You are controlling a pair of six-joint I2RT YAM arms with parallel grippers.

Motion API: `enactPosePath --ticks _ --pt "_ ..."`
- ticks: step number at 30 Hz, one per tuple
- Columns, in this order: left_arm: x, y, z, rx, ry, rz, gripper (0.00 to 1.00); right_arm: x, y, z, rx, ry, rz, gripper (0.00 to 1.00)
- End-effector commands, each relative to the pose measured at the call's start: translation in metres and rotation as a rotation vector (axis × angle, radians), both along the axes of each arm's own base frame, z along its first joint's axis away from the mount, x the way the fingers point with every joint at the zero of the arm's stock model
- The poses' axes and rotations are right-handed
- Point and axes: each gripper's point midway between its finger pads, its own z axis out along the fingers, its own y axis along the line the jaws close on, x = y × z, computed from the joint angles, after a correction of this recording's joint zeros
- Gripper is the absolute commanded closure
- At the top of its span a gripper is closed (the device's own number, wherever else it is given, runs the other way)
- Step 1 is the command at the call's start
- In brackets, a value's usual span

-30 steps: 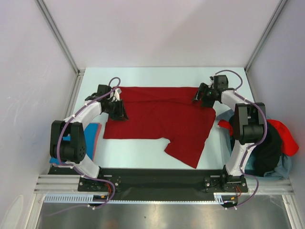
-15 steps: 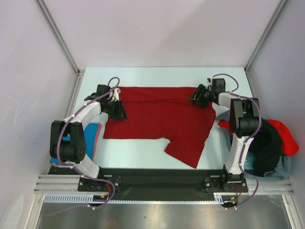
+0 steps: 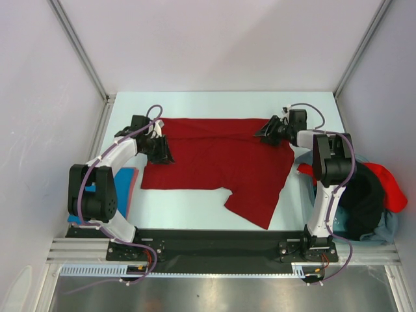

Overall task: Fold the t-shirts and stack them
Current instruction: Fold the tshirt

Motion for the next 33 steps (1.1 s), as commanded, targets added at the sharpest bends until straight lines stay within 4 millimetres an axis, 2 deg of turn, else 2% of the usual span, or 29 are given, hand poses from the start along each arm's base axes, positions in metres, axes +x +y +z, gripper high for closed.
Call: enactPosePath --ticks 1,6,8,9,10,12,14,17,19,25,29,33 --pt "0.012 -0.001 0.016 -0.018 -0.067 -0.018 0.64 0.003 0.014 0.014 0.070 -0.048 0.017 0.55" --pt "0.012 -0.001 0.016 -0.023 -0.064 -0.018 0.64 -0.004 0.019 0.014 0.092 -0.060 0.023 0.60" --pt "0.012 0.000 0.015 -0.024 -0.062 -0.015 0.64 -0.006 0.019 0.013 0.100 -0.052 0.018 0.66" --pt "0.012 0.000 0.015 -0.027 -0.060 -0.014 0.64 -0.006 0.020 0.014 0.108 -0.051 0.018 0.69" --pt "0.012 0.000 0.014 -0.027 -0.058 -0.012 0.64 -0.006 0.021 0.017 0.122 -0.044 0.010 0.80" --pt "0.012 0.000 0.014 -0.030 -0.057 -0.011 0.64 -0.007 0.020 0.019 0.137 -0.011 -0.012 0.87" --pt "0.013 0.000 0.013 -0.032 -0.057 -0.012 0.64 -0.011 0.021 0.026 0.163 0.024 -0.050 1.00" --pt "0.012 -0.001 0.012 -0.039 -0.051 -0.014 0.64 -0.019 0.021 0.034 0.209 0.094 -0.116 1.00" --pt "0.012 -0.001 0.011 -0.041 -0.048 -0.011 0.64 -0.026 0.026 0.032 0.231 0.134 -0.134 1.00" --pt "0.012 -0.001 0.010 -0.057 -0.042 -0.004 0.64 -0.038 0.049 0.034 0.282 0.239 -0.210 1.00" --pt "0.011 -0.001 0.009 -0.063 -0.039 -0.003 0.64 -0.049 0.056 0.022 0.243 0.323 -0.264 1.00" --pt "0.013 0.002 0.009 -0.068 -0.037 0.005 0.64 -0.059 0.068 0.019 0.239 0.380 -0.284 0.99"
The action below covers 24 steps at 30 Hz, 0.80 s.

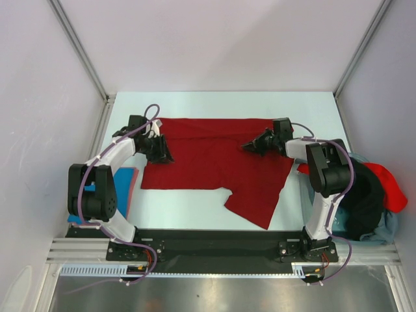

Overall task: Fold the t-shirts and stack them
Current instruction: Fold the tshirt

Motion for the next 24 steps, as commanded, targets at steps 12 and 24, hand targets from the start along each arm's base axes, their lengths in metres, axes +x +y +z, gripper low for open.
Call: enactPosePath --ticks 12,24 --pt "0.035 -0.088 0.041 -0.260 -0.108 -0.083 0.56 -0.058 -0.049 0.045 -0.410 -0.085 0.301 0.39" --pt "0.080 -0.248 0.026 -0.472 -0.129 -0.097 0.59 -0.071 -0.150 0.036 -0.447 -0.101 0.119 0.63"
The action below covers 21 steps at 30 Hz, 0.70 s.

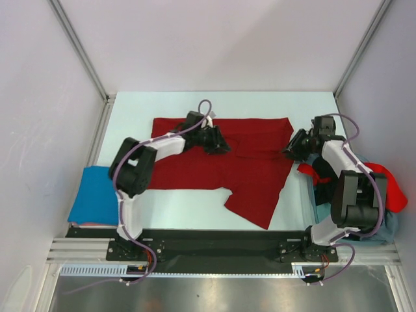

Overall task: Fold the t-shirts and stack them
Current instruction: Fold the tshirt

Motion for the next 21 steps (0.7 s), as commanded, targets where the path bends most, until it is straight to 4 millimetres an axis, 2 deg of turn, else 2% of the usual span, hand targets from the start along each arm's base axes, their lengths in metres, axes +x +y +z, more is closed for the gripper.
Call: enactPosePath --ticks 1,3,7,8,12,16,21 --pt "0.037 -0.031 0.012 -0.084 -0.038 0.077 0.58 -0.007 -0.004 -0.015 0.028 0.019 0.024 0.62" --pt "0.043 -0.045 0.017 -0.093 -0.052 0.077 0.57 -0.003 -0.010 -0.017 0.046 0.018 0.006 0.59" --pt "0.053 -0.051 0.000 -0.019 -0.035 0.114 0.57 0.003 -0.012 -0.020 0.079 0.018 -0.004 0.58" --pt "0.051 -0.047 -0.011 0.018 0.005 0.131 0.57 0.004 -0.013 -0.023 0.072 0.021 -0.004 0.58" --pt "0.047 -0.045 -0.024 0.055 0.036 0.144 0.54 0.004 -0.013 -0.034 0.076 0.042 -0.001 0.58" --pt "0.040 -0.047 -0.032 0.084 0.066 0.135 0.54 0.006 -0.012 -0.040 0.084 0.038 0.014 0.62" --pt "0.034 -0.057 -0.041 0.074 0.099 0.087 0.55 0.018 -0.013 -0.048 0.087 0.041 0.022 0.67"
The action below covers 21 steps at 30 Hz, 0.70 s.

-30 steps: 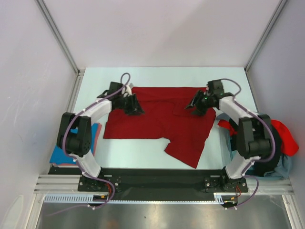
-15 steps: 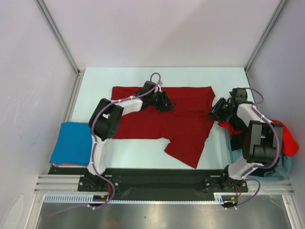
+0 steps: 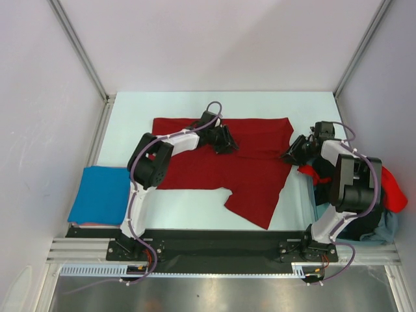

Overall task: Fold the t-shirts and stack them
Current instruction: Fold the tshirt

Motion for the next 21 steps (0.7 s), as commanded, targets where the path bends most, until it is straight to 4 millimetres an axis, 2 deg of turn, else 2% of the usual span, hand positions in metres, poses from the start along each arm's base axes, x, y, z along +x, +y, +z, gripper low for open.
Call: enactPosePath --ticks 1,9,14,21 --pt "-0.003 -0.016 0.002 -0.015 0.021 -0.035 0.55 0.016 -0.001 0.000 -0.003 -0.046 0.029 0.67" --pt "-0.011 -0.028 -0.003 -0.024 0.033 -0.070 0.60 0.026 0.000 -0.007 0.004 -0.042 0.046 0.64" --pt "-0.011 -0.030 -0.003 -0.025 0.037 -0.071 0.65 0.033 -0.001 -0.007 0.003 -0.052 0.046 0.66" --pt "-0.011 -0.030 -0.003 -0.033 0.047 -0.073 0.67 0.043 0.005 -0.008 0.025 -0.053 0.049 0.69"
